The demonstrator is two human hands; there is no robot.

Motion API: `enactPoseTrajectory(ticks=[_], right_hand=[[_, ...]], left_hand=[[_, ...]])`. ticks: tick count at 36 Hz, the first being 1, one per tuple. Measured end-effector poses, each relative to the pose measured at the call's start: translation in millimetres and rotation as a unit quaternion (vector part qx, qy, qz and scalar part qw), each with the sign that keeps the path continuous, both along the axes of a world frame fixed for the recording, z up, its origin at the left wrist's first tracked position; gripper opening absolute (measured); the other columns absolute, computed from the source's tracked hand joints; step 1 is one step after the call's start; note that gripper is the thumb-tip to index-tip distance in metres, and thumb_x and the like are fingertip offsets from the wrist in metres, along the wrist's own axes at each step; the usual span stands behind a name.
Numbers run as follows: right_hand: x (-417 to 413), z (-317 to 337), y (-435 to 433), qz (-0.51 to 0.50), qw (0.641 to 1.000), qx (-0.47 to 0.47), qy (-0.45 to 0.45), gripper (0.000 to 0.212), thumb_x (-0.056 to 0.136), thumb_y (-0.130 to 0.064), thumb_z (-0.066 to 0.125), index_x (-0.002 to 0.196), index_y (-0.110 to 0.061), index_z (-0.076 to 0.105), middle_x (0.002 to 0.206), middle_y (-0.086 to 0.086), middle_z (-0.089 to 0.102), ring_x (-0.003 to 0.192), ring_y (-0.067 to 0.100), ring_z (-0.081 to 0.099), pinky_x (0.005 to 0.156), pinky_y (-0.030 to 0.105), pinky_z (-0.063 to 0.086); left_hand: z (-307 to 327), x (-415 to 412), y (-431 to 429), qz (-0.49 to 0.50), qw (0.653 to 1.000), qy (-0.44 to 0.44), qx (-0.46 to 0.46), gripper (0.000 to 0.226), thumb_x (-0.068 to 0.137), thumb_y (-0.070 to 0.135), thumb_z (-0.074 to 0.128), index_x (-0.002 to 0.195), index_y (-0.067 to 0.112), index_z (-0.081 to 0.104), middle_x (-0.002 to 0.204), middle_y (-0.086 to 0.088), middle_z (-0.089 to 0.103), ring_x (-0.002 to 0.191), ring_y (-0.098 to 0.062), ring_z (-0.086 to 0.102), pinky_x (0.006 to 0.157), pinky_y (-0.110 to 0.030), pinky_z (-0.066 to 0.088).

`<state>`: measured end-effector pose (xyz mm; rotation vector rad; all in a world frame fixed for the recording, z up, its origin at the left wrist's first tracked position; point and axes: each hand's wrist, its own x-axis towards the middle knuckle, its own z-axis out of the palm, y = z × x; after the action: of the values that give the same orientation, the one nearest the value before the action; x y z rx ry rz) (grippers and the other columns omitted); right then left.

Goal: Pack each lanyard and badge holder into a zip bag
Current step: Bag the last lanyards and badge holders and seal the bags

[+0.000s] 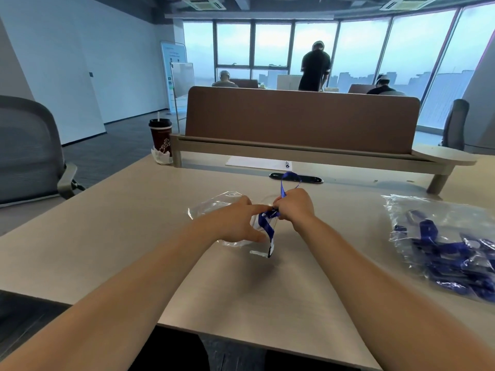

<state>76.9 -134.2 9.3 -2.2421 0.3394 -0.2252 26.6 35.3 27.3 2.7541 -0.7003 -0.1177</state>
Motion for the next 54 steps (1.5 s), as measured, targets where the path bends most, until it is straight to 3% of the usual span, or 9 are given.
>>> enactPoseTrajectory(ticks=[4,12,16,20,23,28,36,43,54], right_hand=[[-2.2,-0.3,2.3,0.005,1.000,0.010,0.008,0.007,0.081,-0.007,0.068,0.084,-0.001,0.071,0.083,0.012,0.071,0.078,0.027,0.073,0.076,0.040,0.062],[-10.4,7.1,4.5,0.036,0.999,0.007,0.029,0.019,0.085,-0.015,0.073,0.096,0.001,0.073,0.091,0.013,0.071,0.086,0.025,0.072,0.083,0.037,0.058],[-11.7,11.5,3.3,0.007,0.994,0.111,-0.003,0.032,0.086,-0.032,0.069,0.088,0.000,0.066,0.068,0.005,0.067,0.058,0.017,0.069,0.083,0.041,0.060],[-13.6,24.3,0.0,0.020,0.985,0.168,-0.013,0.054,0.088,-0.055,0.064,0.100,-0.002,0.067,0.080,0.007,0.070,0.056,0.017,0.068,0.083,0.039,0.061],[-14.2,38.3,-0.7,0.036,0.981,0.192,-0.014,0.060,0.088,-0.060,0.062,0.106,-0.003,0.065,0.094,0.008,0.068,0.065,0.019,0.070,0.078,0.034,0.062],[-16.5,61.5,-1.5,0.062,0.982,0.178,-0.027,0.068,0.089,-0.070,0.050,0.106,-0.007,0.068,0.100,0.008,0.070,0.079,0.023,0.070,0.078,0.034,0.062],[-23.1,84.5,-3.1,0.113,0.981,0.126,-0.092,0.028,0.100,-0.020,0.045,0.110,-0.005,0.067,0.103,0.014,0.068,0.086,0.025,0.065,0.078,0.039,0.058],[-21.9,89.2,-8.7,0.122,0.979,-0.014,-0.162,0.020,0.098,-0.024,0.057,0.110,-0.017,0.071,0.107,0.002,0.067,0.090,0.017,0.061,0.075,0.029,0.047],[-17.6,88.1,-12.9,0.122,0.978,-0.006,-0.169,0.023,0.100,-0.005,0.050,0.107,-0.025,0.060,0.105,0.003,0.066,0.079,0.016,0.064,0.065,0.026,0.057]], left_hand=[[-4.9,4.1,-3.9,0.011,0.999,-0.014,0.028,0.057,0.082,0.047,0.070,0.134,0.036,0.049,0.123,0.003,0.049,0.105,-0.023,0.057,0.092,-0.036,0.049],[-1.0,2.4,-2.2,0.025,0.998,-0.040,0.039,0.033,0.090,0.015,0.062,0.121,0.024,0.056,0.100,0.001,0.060,0.084,-0.019,0.056,0.070,-0.028,0.048],[5.0,7.3,-0.4,0.049,0.993,-0.102,0.019,0.027,0.087,0.007,0.054,0.104,0.026,0.063,0.103,-0.002,0.061,0.087,-0.022,0.059,0.076,-0.034,0.051],[17.3,11.5,5.2,0.079,0.989,-0.126,-0.006,0.020,0.095,0.011,0.053,0.109,0.020,0.064,0.102,-0.002,0.062,0.086,-0.020,0.056,0.073,-0.028,0.045],[29.5,14.2,8.9,0.093,0.985,-0.142,-0.039,0.023,0.096,0.012,0.048,0.108,0.017,0.067,0.106,-0.005,0.066,0.090,-0.024,0.060,0.083,-0.034,0.052],[50.9,19.1,11.7,0.102,0.985,-0.115,-0.079,0.024,0.100,0.008,0.047,0.113,0.014,0.066,0.106,-0.004,0.064,0.088,-0.019,0.054,0.078,-0.023,0.040],[76.7,19.9,16.9,0.117,0.983,-0.105,-0.095,0.030,0.096,0.004,0.045,0.110,0.009,0.071,0.108,-0.010,0.067,0.086,-0.022,0.053,0.075,-0.027,0.043],[86.4,18.0,10.4,0.115,0.986,-0.072,-0.102,0.029,0.097,0.004,0.044,0.112,0.008,0.068,0.102,-0.010,0.065,0.080,-0.022,0.055,0.065,-0.025,0.043],[85.0,23.6,11.5,0.133,0.983,-0.049,-0.118,0.030,0.097,0.003,0.044,0.114,0.008,0.068,0.108,-0.012,0.067,0.081,-0.023,0.057,0.072,-0.032,0.051]])
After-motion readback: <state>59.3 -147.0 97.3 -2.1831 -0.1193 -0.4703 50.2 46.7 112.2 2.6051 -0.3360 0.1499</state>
